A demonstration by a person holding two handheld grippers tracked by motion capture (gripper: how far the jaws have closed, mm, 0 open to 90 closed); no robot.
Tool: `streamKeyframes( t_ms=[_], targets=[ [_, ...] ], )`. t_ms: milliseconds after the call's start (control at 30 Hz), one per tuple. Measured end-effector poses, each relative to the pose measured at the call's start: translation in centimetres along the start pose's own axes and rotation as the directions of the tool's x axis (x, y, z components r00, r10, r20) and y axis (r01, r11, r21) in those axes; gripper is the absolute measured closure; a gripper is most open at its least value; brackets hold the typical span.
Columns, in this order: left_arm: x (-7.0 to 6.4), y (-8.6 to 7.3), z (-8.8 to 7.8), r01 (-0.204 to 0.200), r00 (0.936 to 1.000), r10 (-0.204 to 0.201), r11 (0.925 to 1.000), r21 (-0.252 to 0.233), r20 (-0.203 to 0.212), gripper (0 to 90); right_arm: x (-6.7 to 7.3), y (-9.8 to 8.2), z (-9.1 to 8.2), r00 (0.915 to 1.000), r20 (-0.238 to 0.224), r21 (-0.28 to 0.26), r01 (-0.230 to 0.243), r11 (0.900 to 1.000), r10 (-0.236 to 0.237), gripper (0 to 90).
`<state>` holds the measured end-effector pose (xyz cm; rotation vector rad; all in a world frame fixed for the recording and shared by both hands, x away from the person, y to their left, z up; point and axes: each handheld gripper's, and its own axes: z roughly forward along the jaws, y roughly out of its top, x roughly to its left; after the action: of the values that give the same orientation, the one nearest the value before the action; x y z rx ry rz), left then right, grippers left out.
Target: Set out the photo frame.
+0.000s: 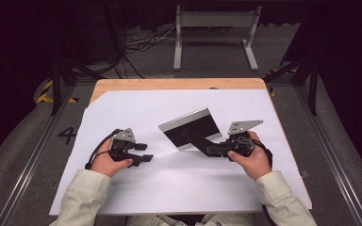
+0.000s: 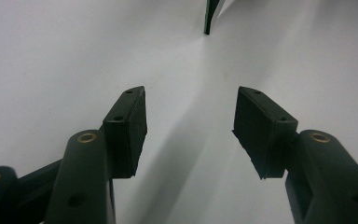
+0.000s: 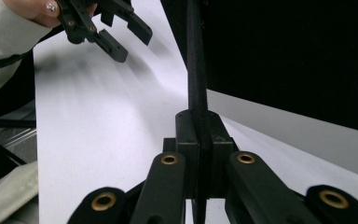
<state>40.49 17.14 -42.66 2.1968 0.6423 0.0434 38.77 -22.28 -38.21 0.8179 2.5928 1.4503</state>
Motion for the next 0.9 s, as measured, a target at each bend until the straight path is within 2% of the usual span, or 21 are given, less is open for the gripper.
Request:
streamKeyframes(
  t_ms=[33, 133, 333, 533, 767, 900],
  targets=[
    [0.0, 0.0, 0.0, 0.001, 1.0, -0.001, 1.0, -0.002, 0.0, 45.0, -0.3, -0.2, 0.0, 0.9999, -0.016, 0.005, 0.001, 1.0, -0.001, 87.4],
    [0.0, 0.0, -0.1, -0.001, 1.0, 0.001, 1.0, -0.002, 0.001, 45.0, -0.6, -0.5, -0.1, 0.9998, -0.014, 0.017, 0.012, 1.0, -0.012, 87.3],
    [0.0, 0.1, -0.1, 0.0, 1.0, 0.0, 1.0, -0.004, 0.0, 44.8, -0.7, -0.8, -0.2, 0.997, -0.015, 0.028, 0.077, 0.997, -0.076, 87.3],
    [0.0, 0.2, -0.1, -0.006, 1.0, 0.006, 1.0, -0.004, 0.003, 44.7, -0.9, -1.2, -0.3, 0.9942, -0.022, 0.057, 0.106, 0.993, -0.105, 87.2],
    [0.1, 0.4, 0.1, -0.01, 0.9999, 0.01, 0.9999, -0.004, 0.008, 44.7, -1.1, -1.9, -0.2, 0.9894, -0.031, 0.119, 0.145, 0.982, -0.142, 87.2],
    [0.0, 0.5, 0.3, -0.01, 0.9999, 0.01, 0.9999, -0.004, 0.008, 44.6, -1.1, -2.3, -0.1, 0.9858, -0.032, 0.169, 0.168, 0.971, -0.165, 87.1]
  ],
)
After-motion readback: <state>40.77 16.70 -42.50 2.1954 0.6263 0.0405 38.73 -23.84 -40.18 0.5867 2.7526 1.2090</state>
